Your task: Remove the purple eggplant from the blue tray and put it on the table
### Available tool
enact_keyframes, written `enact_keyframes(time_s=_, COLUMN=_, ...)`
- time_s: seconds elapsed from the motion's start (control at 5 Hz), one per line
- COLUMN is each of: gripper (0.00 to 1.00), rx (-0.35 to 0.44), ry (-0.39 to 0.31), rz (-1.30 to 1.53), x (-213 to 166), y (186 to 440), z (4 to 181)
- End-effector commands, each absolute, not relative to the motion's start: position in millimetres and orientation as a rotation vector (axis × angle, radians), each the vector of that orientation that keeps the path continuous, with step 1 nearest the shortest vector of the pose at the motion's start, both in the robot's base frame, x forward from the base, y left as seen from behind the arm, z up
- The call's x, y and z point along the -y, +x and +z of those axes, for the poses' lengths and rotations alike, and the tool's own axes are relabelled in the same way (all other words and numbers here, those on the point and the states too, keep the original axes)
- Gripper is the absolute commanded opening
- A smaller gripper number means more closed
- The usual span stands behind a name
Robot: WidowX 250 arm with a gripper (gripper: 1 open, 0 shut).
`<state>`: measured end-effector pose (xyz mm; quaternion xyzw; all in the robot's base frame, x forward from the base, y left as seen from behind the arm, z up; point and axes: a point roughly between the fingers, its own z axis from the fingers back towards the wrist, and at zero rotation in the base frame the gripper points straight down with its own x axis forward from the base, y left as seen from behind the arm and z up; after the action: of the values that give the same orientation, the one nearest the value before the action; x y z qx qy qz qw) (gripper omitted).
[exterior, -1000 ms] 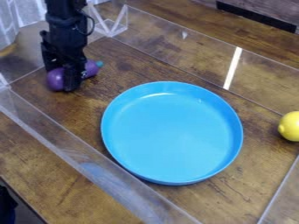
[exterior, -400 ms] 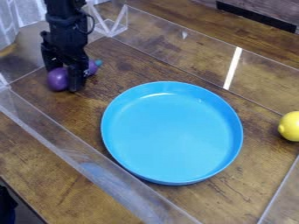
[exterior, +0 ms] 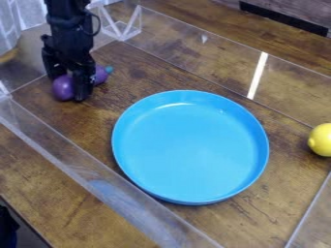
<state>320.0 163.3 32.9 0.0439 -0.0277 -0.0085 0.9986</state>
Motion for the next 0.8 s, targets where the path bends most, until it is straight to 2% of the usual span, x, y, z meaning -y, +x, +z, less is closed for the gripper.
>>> enact_keyframes(time_s=0.0, gripper=1.0, rx=0.144, ry=0.123, rz=-0.007, x=-171.6, y=331.3, z=70.4)
enact_keyframes(time_s=0.2, gripper=1.0, rx=0.176, ry=0.12, rz=-0.002, x=-171.6, y=333.6, z=88.1)
enact_keyframes(time_s=0.4, gripper=1.0, rx=0.197, ry=0.122, rz=0.0, x=-173.0, y=335.9, z=97.2)
enact_keyframes(time_s=0.6, gripper=1.0, rx=0.205, ry=0.123, rz=-0.005, x=-175.2, y=340.7, z=93.8)
